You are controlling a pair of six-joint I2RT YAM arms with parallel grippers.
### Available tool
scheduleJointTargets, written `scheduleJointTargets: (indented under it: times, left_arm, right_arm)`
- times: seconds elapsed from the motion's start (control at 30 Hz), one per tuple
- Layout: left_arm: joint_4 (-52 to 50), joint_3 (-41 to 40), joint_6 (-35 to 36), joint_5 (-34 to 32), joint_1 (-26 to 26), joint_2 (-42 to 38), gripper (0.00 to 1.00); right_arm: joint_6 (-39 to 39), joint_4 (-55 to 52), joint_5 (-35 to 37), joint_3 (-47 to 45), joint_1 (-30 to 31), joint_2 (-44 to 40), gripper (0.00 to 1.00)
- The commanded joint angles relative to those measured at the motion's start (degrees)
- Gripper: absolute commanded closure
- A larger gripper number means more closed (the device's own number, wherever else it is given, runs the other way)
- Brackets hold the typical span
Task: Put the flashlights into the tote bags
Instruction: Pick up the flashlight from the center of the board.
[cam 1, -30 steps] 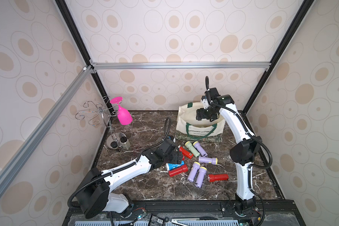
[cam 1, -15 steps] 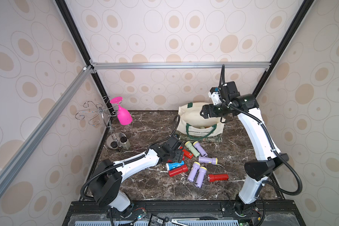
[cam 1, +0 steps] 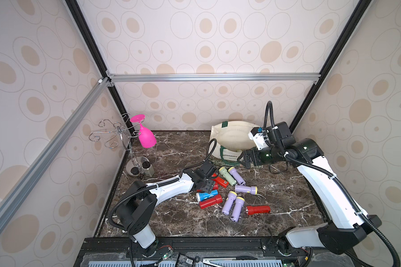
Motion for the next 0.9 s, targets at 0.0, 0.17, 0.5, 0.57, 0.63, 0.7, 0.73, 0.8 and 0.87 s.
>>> scheduleJointTargets:
  times: [0.0,0.17,0.5,0.57,0.63,0.7,0.73,0.8,0.87]
  left_arm:
    - [-0.99,-0.05,2.85,0.32,0.91,0.42,0.21]
    - [2.34,-2.78,2.96,1.37,2.75,-0.10,0.23]
    - [7.39,-5.82,6.26,5.45,3.83,0.64,0.22]
    - [8.45,-5.91,7.19,6.65,3.99,1.49,0.21]
    - [9.37,-5.67,8.54,8.07,4.04,2.40,0.19]
    - [9.81,-5.09,9.84,8.55,4.03,3.09,0.18]
    - [9.74,-4.67,10.51,8.69,4.01,3.59,0.18]
    - [9.28,-3.92,11.83,9.27,4.16,4.63,0.18]
    - [8.86,-3.50,13.14,9.48,4.25,5.44,0.18]
  right_arm:
    - [1.06,1.13,-0.36,-1.93,0.26,-1.59,0.00]
    - [0.92,2.48,-1.21,-2.68,0.21,-1.71,0.00]
    - [1.48,3.70,-2.29,-2.08,0.21,-1.29,0.00]
    - [1.82,5.12,-2.90,-3.06,0.20,-2.07,0.00]
    - [2.05,6.11,-3.49,-3.61,0.21,-2.74,0.00]
    - [2.02,6.28,-3.54,-3.68,0.19,-2.94,0.00]
    - [1.93,6.16,-3.52,-3.63,0.22,-2.90,0.00]
    - [1.88,6.09,-3.52,-3.64,0.21,-2.91,0.00]
    - [1.94,6.38,-3.74,-3.93,0.23,-3.10,0.00]
